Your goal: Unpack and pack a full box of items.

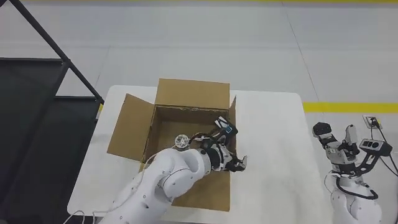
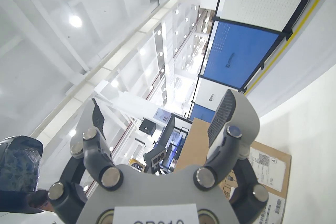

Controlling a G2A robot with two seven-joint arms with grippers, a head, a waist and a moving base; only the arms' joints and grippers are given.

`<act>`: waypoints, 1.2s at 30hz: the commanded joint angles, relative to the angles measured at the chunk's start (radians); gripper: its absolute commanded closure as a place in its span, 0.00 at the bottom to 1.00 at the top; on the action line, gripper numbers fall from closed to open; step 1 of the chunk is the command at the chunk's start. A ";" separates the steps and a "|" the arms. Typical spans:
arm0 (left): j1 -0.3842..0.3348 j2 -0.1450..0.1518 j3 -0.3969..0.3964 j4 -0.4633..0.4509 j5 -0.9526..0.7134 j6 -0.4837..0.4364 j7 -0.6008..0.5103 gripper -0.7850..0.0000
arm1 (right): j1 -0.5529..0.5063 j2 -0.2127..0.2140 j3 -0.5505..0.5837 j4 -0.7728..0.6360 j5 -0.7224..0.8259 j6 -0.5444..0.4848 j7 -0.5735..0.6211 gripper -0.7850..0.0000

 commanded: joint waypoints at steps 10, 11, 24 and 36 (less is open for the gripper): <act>-0.135 -0.114 0.197 0.245 -0.048 0.032 0.081 0.00 | -0.097 0.001 0.039 -0.038 0.021 -0.028 -0.053 0.00; -0.142 -0.122 0.206 0.259 -0.054 0.032 0.086 0.00 | -0.098 0.002 0.039 -0.039 0.020 -0.026 -0.053 0.00; -0.154 -0.156 0.180 0.297 -0.038 0.034 0.107 0.00 | -0.032 0.013 0.030 -0.004 0.022 0.004 0.001 0.00; -0.004 -0.097 0.024 0.085 0.047 0.006 0.063 0.00 | 0.001 0.018 0.000 -0.001 0.003 0.016 0.020 0.00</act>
